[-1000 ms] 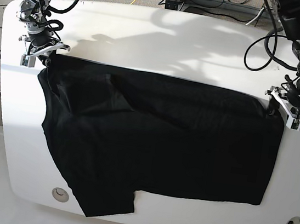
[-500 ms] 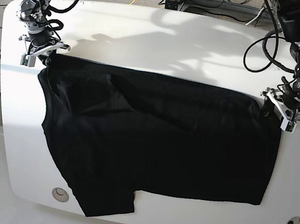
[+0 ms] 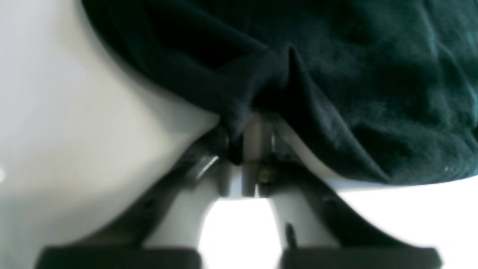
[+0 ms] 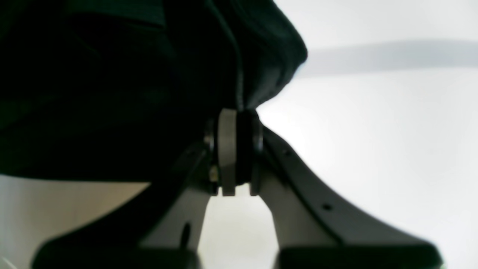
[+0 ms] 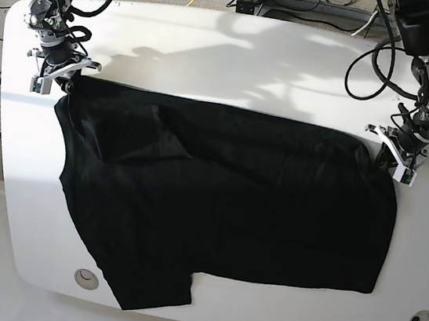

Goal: Fold the T-shirt properly
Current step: 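Lower both grippers and pinch the collar edge of the black T-shirt, then drag the gripped collar edge toward the robot base with both grippers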

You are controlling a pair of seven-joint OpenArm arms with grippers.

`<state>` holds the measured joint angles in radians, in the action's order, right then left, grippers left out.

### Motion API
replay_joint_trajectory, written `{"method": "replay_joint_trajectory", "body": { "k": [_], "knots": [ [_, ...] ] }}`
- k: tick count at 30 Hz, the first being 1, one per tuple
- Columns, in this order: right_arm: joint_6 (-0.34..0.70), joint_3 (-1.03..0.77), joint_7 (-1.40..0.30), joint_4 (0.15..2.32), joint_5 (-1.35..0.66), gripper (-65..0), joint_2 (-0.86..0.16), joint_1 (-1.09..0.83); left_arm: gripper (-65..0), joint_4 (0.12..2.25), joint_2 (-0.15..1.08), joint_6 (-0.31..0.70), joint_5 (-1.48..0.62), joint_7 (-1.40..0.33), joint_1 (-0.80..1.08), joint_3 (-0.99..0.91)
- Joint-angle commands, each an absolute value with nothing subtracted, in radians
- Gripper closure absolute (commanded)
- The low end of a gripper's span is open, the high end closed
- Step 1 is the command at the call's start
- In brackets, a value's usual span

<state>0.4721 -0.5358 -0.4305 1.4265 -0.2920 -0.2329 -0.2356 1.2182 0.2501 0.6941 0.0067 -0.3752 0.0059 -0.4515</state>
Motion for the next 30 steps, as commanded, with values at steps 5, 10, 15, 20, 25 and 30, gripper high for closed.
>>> {"method": "replay_joint_trajectory", "body": {
  "k": [5,10,15,20,25,30],
  "knots": [
    [0.473,-0.542,-0.469,1.466,-0.289,-0.5,-0.247,-0.264,0.0,1.299,0.261,0.697,0.04,-0.405,0.076,-0.454],
    [0.473,-0.55,-0.497,1.496,-0.292,-0.4,-0.247,-0.282,-0.2,1.399,0.259,0.698,0.03,-0.379,0.14,-0.454],
    [0.478,-0.555,-0.512,1.546,-0.298,-0.4,-0.248,-0.328,-0.2,1.503,0.258,0.694,0.026,-0.376,0.23,-0.456],
    [0.483,-0.55,-0.513,1.609,-0.299,-0.4,-0.251,-0.392,0.0,1.594,0.257,0.692,0.023,-0.378,0.327,-0.461],
    [0.482,-0.554,-0.513,1.669,-0.297,-0.4,-0.25,-0.466,-0.3,1.64,0.254,0.688,0.023,-0.378,0.406,-0.467],
    [0.48,-0.56,-0.514,1.718,-0.295,-0.4,-0.245,-0.54,-0.6,1.675,0.252,0.685,0.023,-0.381,0.471,-0.481]
  ]
}}
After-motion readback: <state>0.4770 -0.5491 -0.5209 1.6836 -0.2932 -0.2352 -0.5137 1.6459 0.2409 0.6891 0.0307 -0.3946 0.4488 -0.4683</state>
